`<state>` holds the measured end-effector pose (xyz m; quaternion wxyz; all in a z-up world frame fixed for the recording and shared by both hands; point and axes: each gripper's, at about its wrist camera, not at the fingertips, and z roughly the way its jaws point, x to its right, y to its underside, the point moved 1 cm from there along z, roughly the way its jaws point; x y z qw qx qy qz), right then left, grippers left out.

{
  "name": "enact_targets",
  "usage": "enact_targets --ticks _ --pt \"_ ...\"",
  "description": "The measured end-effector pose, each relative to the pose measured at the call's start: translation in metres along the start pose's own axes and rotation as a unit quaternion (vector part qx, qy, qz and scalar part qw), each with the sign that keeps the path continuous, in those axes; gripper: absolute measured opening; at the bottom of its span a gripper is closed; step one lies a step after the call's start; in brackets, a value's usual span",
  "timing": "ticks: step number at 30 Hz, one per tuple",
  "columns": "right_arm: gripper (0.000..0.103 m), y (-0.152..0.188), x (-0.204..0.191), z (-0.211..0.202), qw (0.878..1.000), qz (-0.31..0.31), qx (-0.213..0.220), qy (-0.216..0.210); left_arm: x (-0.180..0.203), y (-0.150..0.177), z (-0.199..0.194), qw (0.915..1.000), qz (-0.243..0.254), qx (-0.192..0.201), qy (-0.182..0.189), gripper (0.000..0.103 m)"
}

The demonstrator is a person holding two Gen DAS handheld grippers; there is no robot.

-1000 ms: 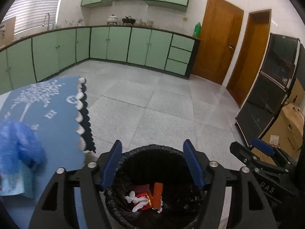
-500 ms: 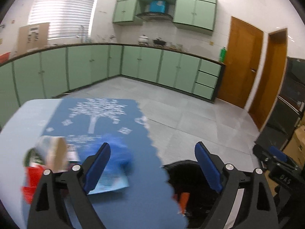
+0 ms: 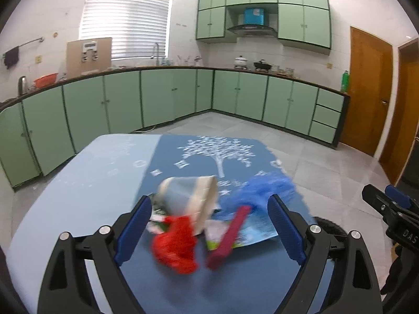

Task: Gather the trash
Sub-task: 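Return to the table and grasp the red plastic bag with the left tool, then grasp the maroon scouring pad with the right tool while the left tool holds the red bag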

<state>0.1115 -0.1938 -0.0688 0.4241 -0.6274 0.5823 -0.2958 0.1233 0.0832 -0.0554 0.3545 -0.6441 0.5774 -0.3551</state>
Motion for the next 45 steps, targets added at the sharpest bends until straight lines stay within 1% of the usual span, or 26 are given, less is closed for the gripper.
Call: enact_targets --ticks 2,8,13,18,24,26,27,29,31,37,41,45 --pt "0.095 0.004 -0.014 0.002 1.000 -0.007 0.001 -0.009 -0.012 0.005 0.001 0.9999 -0.006 -0.005 -0.011 0.088" --pt "0.095 0.010 -0.039 0.011 1.000 -0.022 0.000 -0.020 -0.036 0.020 0.010 0.9989 -0.024 -0.026 -0.031 0.088" --pt "0.095 0.012 -0.054 0.016 0.999 -0.033 -0.005 -0.027 -0.045 0.029 0.022 0.9979 -0.036 -0.043 -0.031 0.086" --pt "0.095 0.010 -0.055 0.020 0.999 -0.036 -0.008 -0.030 -0.050 0.035 0.034 0.9970 -0.046 -0.058 -0.023 0.081" --pt "0.095 0.008 -0.062 0.025 0.999 -0.041 -0.011 -0.034 -0.046 0.038 0.039 0.9967 -0.044 -0.069 0.000 0.067" --pt "0.095 0.008 -0.065 0.027 0.998 -0.044 -0.013 -0.037 -0.044 0.039 0.039 0.9964 -0.046 -0.071 0.010 0.051" --pt "0.095 0.008 -0.066 0.028 0.998 -0.046 -0.014 -0.039 -0.042 0.039 0.038 0.9964 -0.044 -0.070 0.013 0.047" --pt "0.095 0.009 -0.068 0.029 0.998 -0.048 -0.016 -0.041 -0.039 0.039 0.036 0.9968 -0.039 -0.068 0.018 0.026" --pt "0.095 0.010 -0.071 0.030 0.998 -0.050 -0.018 -0.044 -0.035 0.039 0.032 0.9972 -0.033 -0.063 0.024 0.017" --pt "0.095 0.011 -0.080 0.028 0.997 -0.053 -0.016 -0.048 -0.038 0.038 0.022 0.9972 -0.043 -0.054 0.029 0.008" --pt "0.095 0.009 -0.087 0.026 0.997 -0.054 -0.014 -0.053 -0.044 0.032 0.009 0.9970 -0.055 -0.043 0.035 0.007" --pt "0.095 0.009 -0.099 0.025 0.997 -0.058 -0.013 -0.059 -0.051 0.024 -0.005 0.9976 -0.055 -0.028 0.032 0.007"
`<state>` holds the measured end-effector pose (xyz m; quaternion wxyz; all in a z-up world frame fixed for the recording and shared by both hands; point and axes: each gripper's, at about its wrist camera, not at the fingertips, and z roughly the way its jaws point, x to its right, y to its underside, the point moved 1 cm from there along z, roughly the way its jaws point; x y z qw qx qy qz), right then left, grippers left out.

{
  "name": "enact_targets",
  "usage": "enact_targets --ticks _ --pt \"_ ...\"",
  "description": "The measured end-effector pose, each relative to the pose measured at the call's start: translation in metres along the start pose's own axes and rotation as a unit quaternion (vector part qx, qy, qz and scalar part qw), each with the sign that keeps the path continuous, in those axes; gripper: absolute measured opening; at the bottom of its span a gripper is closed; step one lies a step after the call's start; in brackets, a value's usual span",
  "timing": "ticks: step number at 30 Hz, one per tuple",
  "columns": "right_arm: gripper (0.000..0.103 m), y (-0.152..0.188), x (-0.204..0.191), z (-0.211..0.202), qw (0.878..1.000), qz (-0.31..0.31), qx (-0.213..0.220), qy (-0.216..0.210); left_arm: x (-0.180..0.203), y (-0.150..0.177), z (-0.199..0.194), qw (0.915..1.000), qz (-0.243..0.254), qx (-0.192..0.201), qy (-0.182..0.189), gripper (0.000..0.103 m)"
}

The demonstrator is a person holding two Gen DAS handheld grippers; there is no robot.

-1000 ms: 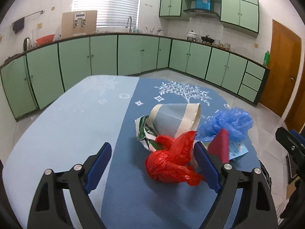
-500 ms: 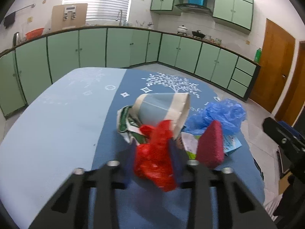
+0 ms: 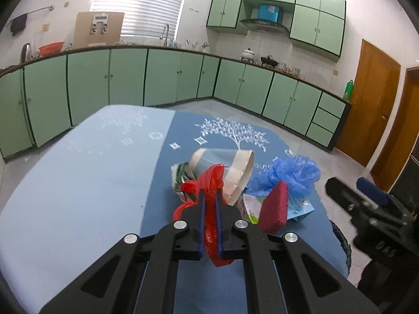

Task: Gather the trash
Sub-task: 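Grasp the maroon scouring pad with the right tool while the left tool holds the red bag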

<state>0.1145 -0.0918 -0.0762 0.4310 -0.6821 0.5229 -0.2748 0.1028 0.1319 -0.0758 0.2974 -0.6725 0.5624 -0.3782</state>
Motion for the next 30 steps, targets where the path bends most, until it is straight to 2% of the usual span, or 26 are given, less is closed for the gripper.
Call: enact_targets --ticks 5,15,19,30 --pt "0.095 0.003 -0.018 0.002 1.000 -0.007 -0.002 -0.009 -0.012 -0.002 -0.008 0.9998 0.004 0.010 -0.017 0.006" --pt "0.094 0.004 -0.055 0.016 1.000 -0.023 -0.011 -0.005 -0.048 0.003 -0.006 0.9989 -0.010 0.005 -0.046 0.006" --pt "0.085 0.010 -0.067 0.028 0.999 -0.024 -0.030 0.003 -0.058 0.004 -0.009 0.9987 -0.014 0.007 -0.048 0.006" --pt "0.071 0.017 -0.071 0.039 0.998 -0.028 -0.059 0.014 -0.058 0.007 -0.005 0.9995 -0.014 -0.001 -0.030 0.006"
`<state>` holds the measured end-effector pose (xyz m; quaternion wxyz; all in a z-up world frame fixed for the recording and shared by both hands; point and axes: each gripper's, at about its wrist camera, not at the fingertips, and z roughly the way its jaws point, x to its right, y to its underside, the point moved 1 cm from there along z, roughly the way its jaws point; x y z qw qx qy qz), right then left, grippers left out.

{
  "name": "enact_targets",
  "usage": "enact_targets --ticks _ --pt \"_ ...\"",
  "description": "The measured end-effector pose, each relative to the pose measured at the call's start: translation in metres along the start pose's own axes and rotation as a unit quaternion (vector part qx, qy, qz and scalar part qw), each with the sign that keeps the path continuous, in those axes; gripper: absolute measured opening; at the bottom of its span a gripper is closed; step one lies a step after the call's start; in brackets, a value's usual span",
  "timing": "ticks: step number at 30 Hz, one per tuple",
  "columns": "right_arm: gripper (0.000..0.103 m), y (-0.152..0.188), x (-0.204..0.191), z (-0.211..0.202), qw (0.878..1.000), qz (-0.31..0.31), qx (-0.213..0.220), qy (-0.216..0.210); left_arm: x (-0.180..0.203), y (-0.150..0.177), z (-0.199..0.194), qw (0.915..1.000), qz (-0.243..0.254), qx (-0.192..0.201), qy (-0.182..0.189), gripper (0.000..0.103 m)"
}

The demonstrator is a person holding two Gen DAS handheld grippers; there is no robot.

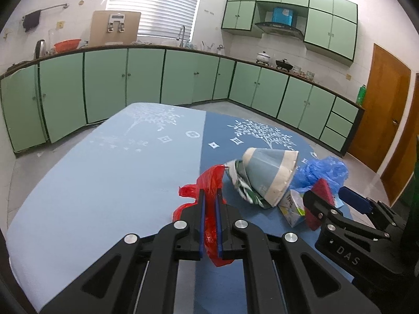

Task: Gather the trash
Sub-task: 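Grasp the maroon scouring pad with the right tool while the left tool holds the red bag, then carry the red bag and pad over the black bin and open both tools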

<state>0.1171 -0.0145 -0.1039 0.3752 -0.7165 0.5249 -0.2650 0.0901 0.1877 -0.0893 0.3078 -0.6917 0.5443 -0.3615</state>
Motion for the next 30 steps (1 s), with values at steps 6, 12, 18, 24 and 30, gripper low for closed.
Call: enact_targets --ticks 6,12,18,24,30 --pt "0.057 0.003 0.012 -0.001 1.000 0.001 -0.016 -0.003 0.007 0.003 0.002 1.0000 0.005 -0.004 0.004 0.006" --pt "0.047 0.007 0.020 -0.004 1.000 0.004 -0.025 -0.007 0.009 0.005 0.004 0.9999 0.008 -0.008 0.003 0.006" --pt "0.041 0.010 0.018 -0.003 0.999 0.013 -0.039 -0.033 0.010 0.008 0.006 0.9999 0.012 -0.011 0.000 0.006" --pt "0.045 0.013 0.027 -0.008 0.999 0.020 -0.040 -0.030 0.010 0.007 0.007 0.9999 0.011 -0.012 -0.001 0.006" --pt "0.046 0.019 0.032 -0.004 0.998 0.020 -0.051 -0.023 0.012 0.010 0.009 0.9998 0.015 -0.014 0.002 0.006"
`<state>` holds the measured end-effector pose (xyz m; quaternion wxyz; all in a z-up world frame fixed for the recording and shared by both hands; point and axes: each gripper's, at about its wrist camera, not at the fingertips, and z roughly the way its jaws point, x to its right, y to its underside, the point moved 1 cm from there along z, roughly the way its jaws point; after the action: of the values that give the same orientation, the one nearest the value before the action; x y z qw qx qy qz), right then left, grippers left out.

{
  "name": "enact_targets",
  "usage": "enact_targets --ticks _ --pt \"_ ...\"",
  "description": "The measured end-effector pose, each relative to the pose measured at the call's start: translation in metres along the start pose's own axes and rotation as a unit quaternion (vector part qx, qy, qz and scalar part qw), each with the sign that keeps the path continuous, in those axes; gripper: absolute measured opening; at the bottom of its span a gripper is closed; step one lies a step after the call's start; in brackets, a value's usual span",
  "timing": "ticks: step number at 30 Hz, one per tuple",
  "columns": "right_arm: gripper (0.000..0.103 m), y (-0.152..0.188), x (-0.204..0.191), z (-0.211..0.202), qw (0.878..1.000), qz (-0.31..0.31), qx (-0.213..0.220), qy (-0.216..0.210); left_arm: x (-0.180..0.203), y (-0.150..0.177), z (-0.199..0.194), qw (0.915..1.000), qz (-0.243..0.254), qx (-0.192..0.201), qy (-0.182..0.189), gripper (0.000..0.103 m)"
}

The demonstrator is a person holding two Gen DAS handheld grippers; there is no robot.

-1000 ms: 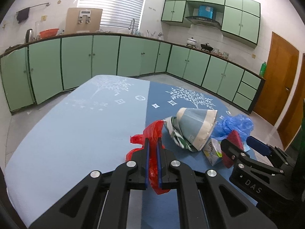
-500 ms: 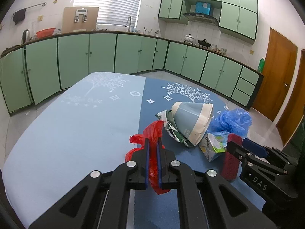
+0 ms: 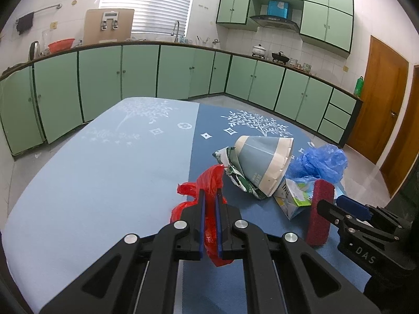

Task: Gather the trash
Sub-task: 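Carry the red bag and pad over the black bin and open both tools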

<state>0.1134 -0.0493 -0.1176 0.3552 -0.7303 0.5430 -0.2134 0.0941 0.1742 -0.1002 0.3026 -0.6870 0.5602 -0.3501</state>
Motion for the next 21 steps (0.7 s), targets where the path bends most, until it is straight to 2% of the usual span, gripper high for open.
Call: enact_targets --ticks 9,12,21 --pt "0.048 0.001 -0.006 0.010 1.000 -0.011 -0.007 0.015 0.003 0.006 0.002 1.0000 0.008 0.000 0.000 0.007" --pt "0.045 0.000 -0.011 0.015 0.999 -0.022 -0.012 0.024 0.003 0.006 0.001 1.0000 0.009 0.000 -0.002 0.007" --pt "0.044 -0.005 -0.010 0.002 1.000 -0.018 0.003 0.008 0.005 0.008 0.001 0.9999 0.012 0.002 -0.002 0.007"
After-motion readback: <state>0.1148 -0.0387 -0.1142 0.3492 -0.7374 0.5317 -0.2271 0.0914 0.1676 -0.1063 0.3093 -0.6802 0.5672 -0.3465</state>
